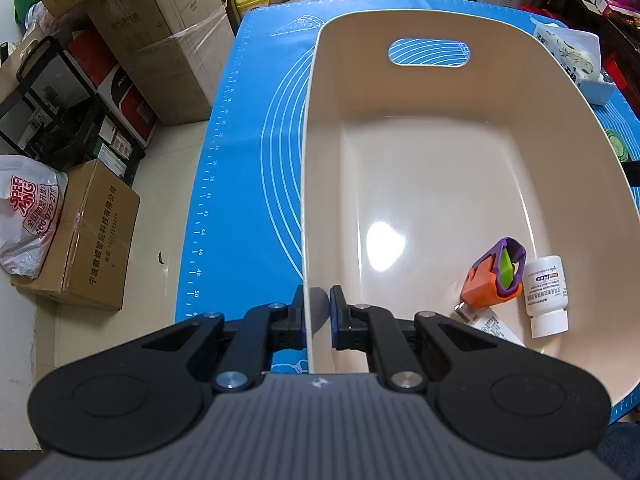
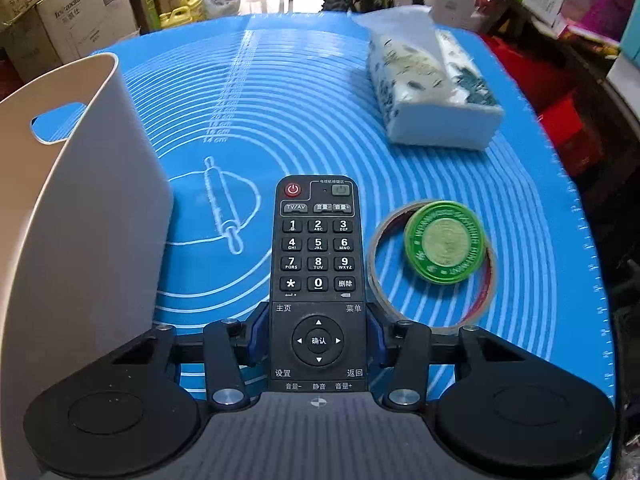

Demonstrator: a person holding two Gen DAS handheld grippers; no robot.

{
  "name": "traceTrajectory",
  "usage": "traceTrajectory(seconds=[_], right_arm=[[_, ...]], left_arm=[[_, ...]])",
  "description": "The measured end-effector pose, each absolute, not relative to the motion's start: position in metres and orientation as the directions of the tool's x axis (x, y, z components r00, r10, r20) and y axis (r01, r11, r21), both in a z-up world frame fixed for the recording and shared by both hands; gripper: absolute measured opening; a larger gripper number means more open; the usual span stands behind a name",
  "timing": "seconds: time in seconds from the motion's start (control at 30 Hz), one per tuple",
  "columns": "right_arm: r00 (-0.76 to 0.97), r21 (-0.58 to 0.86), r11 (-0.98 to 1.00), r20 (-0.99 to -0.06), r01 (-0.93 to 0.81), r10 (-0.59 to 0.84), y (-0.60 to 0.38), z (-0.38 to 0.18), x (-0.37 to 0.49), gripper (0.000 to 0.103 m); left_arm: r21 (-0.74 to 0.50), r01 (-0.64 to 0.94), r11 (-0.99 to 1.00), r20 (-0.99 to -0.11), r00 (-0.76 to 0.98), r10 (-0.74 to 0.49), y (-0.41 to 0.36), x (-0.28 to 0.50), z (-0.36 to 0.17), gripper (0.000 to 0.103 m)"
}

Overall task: Organize rigid objects
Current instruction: 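Close the right gripper on the black remote, then carry the remote over the basket and open the right gripper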

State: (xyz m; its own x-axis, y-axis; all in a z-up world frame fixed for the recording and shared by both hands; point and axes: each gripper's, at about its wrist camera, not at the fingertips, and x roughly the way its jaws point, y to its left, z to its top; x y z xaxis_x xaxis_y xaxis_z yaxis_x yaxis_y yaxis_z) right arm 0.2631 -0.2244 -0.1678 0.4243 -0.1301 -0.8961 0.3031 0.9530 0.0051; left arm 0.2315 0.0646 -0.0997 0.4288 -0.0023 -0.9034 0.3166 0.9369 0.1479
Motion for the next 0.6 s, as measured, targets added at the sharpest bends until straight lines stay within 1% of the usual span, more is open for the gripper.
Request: traceTrajectory(seconds=[0.07,0.2,0.33,0.43,0.6], right_arm=[[0.446,0.007,0.957,-0.885,0.291,-0.13,-0.227,-0.164,0.259,0.054],[0.47,0.095,0.939,-0.879,0.331,-0.077,-0.239,-0.147,0.25,0.054],[0.513,0.124,0.939,-0.856,0.32,-0.062,-0.238,-0.122,0.245,0.054],[0.565,0.128,0.948,-0.823,0.292,-0.063,-0.234,-0.098,0.242,0.054],[0.652,0.165,0.959,-0.758,0.228,-0.024,-0.215,-0.057,0.24,0.054]], left_arm=[[0.15,0.316,0.937,-0.903,0.429,0.0,0.064,0.232,-0.1,0.012],[0.149,0.315,0.937,-0.903,0.43,0.0,0.064,0.231,-0.1,0.012],[0.148,0.312,0.938,-0.903,0.43,0.0,0.064,0.231,-0.1,0.012],[0.147,0.312,0.939,-0.903,0.43,-0.001,0.064,0.231,-0.1,0.012],[0.146,0.311,0.939,-0.903,0.43,-0.002,0.065,0.231,-0.099,0.012]])
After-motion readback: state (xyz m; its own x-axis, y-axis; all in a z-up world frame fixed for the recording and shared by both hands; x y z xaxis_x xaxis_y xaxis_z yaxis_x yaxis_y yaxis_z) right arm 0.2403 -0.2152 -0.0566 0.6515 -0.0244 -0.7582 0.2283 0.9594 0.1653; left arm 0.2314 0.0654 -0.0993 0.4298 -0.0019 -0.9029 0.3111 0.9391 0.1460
